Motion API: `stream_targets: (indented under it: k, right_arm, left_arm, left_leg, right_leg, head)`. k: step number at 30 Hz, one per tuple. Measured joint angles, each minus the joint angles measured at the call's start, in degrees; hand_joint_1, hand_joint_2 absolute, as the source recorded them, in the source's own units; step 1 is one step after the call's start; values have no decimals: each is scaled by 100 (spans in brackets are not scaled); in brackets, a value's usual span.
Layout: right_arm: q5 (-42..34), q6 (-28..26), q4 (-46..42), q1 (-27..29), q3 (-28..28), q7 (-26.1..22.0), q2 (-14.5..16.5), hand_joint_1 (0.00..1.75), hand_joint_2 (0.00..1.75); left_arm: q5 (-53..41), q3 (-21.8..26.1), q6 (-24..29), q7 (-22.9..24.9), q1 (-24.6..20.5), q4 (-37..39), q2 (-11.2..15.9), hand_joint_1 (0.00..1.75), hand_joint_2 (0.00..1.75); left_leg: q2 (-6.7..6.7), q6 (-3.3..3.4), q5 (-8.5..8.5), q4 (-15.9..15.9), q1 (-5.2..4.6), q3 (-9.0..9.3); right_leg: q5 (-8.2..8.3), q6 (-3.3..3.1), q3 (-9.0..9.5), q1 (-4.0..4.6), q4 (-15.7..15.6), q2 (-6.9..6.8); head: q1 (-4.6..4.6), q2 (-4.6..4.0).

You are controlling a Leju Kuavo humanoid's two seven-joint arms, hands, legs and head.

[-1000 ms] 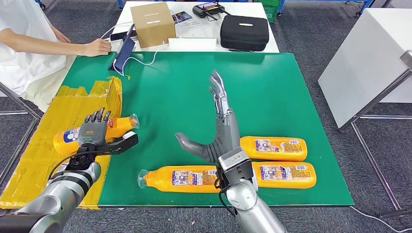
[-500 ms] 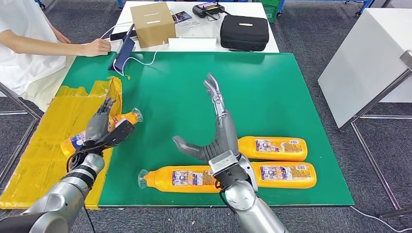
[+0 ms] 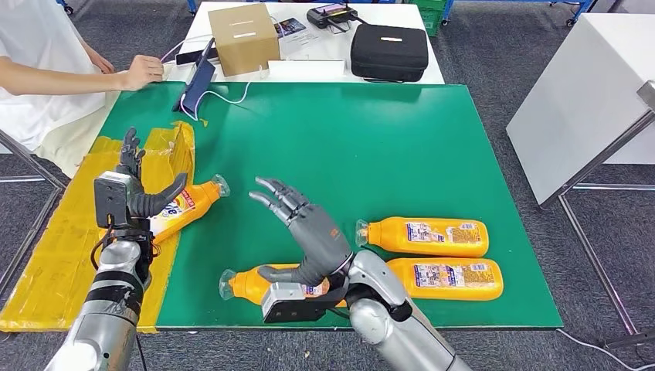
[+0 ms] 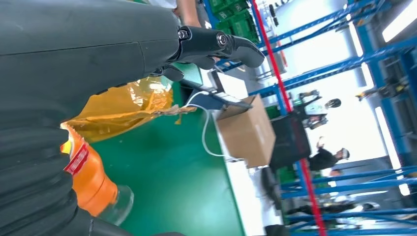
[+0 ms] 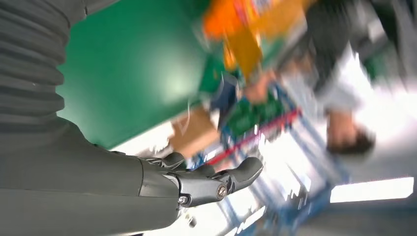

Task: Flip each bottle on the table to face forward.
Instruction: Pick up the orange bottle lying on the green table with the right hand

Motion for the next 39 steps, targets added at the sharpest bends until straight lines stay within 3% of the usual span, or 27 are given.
stream_targets:
  k: [6,12,28,39]
  right_arm:
    - [125,537,640,-307,564,-79,-372,0,175]
    - [60,665,1097,-544,916,-163,-622,0,175]
    - [23,788,1476,-845,1299,-203,-843,0,175]
    - [576,397,1800,-933,1469,275,-879,0,175]
  left_arm:
    - [376,4,-148,-43,179,-278,-17,0,175]
    - [530,2,-229,-85,179,-274,-72,0,175]
    - [573,-127,-276,-104,109,-132,-191,0,175]
    - [658,-204,-233,-69,97,-31,-211,0,175]
  left_leg:
    - [-5,2,1,1,-2,0]
    - [-4,3,2,2,-2,0]
    - [-2,3,2,2,-2,0]
    - [-2,2,2,2,-2,0]
  right_leg:
    - [1,1,3,-1,-1,-3]
    - [3,2,3,-1,0,-2]
    - [2,2,2,-1,-1,-1]
    - [2,2,1,0,0,-1]
  head:
    - [1,0]
    - [1,0]
    - [1,0]
    - [0,0]
